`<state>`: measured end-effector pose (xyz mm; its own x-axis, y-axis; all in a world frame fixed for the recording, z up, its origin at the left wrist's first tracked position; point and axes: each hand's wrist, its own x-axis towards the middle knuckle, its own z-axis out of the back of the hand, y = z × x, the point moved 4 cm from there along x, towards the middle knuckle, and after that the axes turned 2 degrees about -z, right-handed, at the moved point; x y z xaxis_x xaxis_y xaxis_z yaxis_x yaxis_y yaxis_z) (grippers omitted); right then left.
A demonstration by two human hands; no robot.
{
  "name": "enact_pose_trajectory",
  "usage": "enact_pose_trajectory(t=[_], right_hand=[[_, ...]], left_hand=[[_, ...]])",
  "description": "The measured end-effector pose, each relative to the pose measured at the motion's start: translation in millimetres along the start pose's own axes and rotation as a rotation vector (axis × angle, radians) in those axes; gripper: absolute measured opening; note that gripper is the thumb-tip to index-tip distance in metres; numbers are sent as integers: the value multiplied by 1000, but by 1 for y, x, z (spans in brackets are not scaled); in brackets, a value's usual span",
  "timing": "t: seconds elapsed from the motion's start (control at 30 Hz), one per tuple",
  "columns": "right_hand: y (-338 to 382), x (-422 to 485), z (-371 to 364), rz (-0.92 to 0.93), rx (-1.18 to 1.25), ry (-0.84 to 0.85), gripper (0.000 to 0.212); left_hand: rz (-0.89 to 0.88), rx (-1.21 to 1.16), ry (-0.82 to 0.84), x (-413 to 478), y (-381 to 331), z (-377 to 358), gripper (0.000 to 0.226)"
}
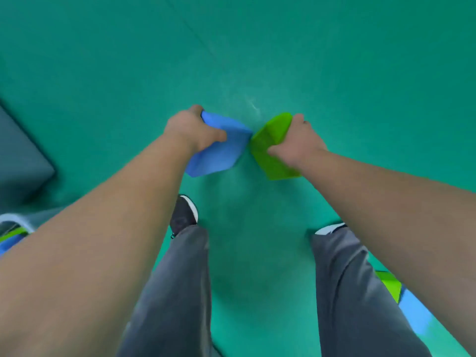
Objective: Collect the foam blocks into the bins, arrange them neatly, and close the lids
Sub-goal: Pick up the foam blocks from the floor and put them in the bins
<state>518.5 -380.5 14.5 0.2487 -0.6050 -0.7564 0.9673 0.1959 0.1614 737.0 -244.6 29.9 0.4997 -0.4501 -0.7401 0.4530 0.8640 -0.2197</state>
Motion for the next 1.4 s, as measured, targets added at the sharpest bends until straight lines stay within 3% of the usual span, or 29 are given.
enact_pose_trajectory(t=[0.1,0.3,0.57,0.73,0.97,1.27,1.33,1.4], right_hand=[[127,-18,-33,145,-93,-5,89],[339,-88,-114,397,-300,-3,84],[543,-189,-173,760,-559,-63,75],[604,-222,-222,866,-630,-50,73],[622,-212,-277,902,-671,-6,70],[685,-199,-345,1178,-960,-71,61],[694,-198,-354,1183,-1003,-60,61],[702,-198,-358,1150,-1035,-27,62]], left_hand=[[164,-238,-88,-19,133,39,52],[420,-665,-242,-74,348,95,69],[552,-934,-438,-172,528,156,64],[683,-1252,-388,-196,591,139,66],[887,-1742,-403,-179,629,61,62],[1005,-1833,-430,-148,666,57,60],[1040,-1851,-410,-148,667,65,71],[1065,-1814,-378,-145,670,67,97]])
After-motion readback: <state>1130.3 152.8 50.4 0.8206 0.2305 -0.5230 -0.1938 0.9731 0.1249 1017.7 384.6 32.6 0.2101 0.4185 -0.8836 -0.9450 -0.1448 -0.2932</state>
